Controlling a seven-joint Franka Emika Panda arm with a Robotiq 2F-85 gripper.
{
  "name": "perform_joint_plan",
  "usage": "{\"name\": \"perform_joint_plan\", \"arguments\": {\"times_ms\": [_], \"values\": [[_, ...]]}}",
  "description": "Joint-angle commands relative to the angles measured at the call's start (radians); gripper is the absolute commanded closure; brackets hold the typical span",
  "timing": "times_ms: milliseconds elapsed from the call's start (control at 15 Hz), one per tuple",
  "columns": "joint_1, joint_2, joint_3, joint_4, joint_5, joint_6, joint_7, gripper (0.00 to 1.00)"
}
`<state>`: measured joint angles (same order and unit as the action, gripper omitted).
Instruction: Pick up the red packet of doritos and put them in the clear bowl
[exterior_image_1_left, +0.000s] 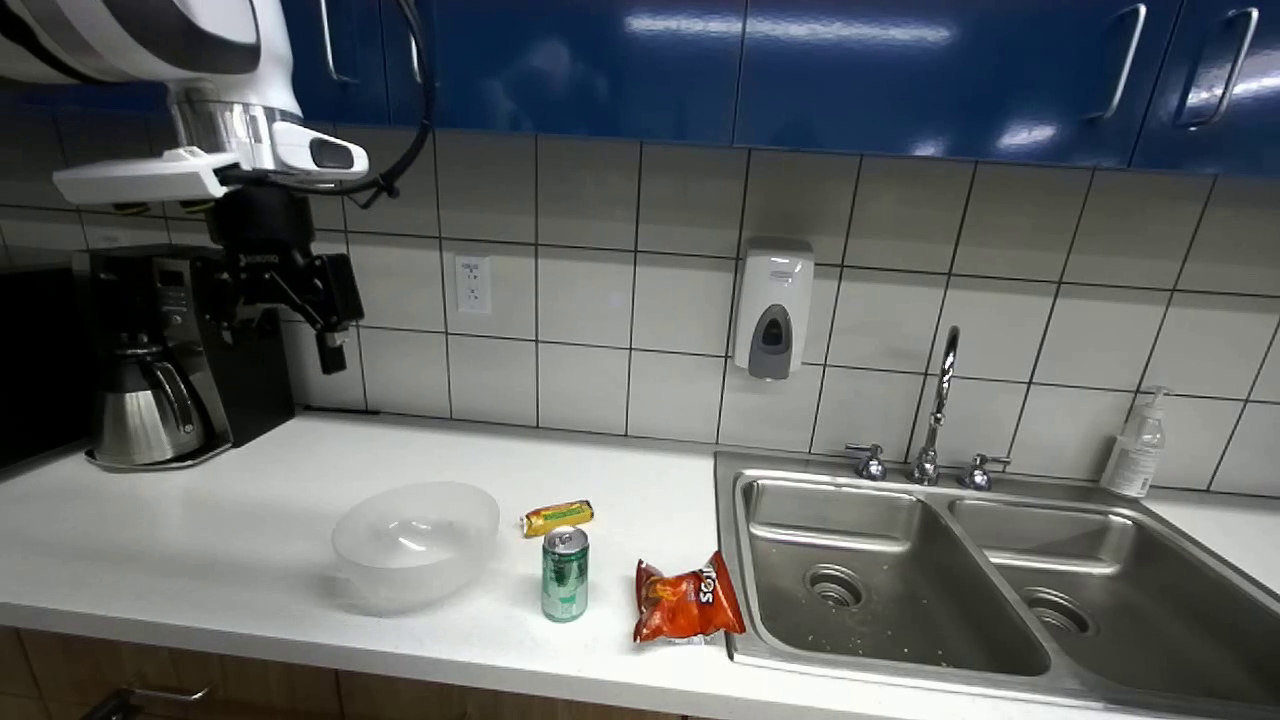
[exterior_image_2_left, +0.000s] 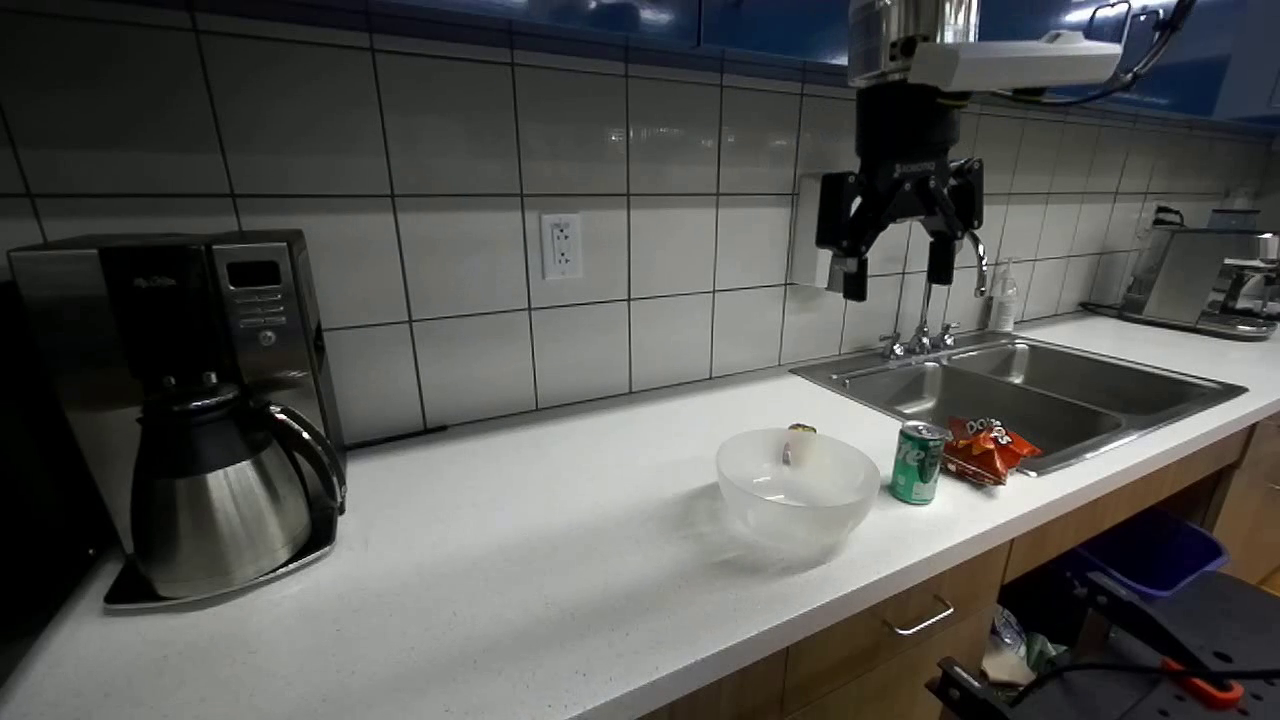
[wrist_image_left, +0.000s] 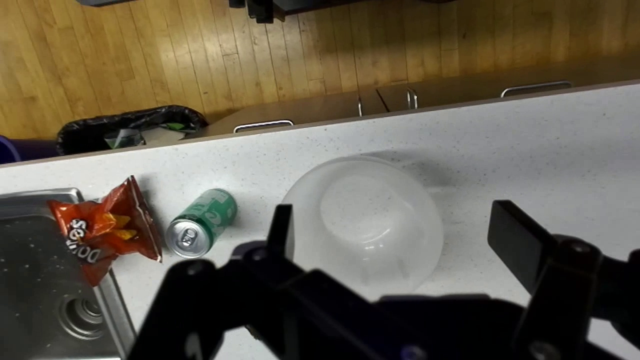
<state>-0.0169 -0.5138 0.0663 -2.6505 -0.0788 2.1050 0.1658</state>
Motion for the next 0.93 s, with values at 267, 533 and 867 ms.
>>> {"name": "perform_joint_plan", "arguments": {"times_ms": [267,533,867], "values": [[-0.149,0.031,-0.009,-0.111,-0.135,0.201,0.172,0.00],[-0.235,0.115,-0.021,-0.123,-0.198,0.310,0.262,0.00],[-0.313,0.268,-0.044,-0.097,-0.259,0.436,0.370,0.00]]}}
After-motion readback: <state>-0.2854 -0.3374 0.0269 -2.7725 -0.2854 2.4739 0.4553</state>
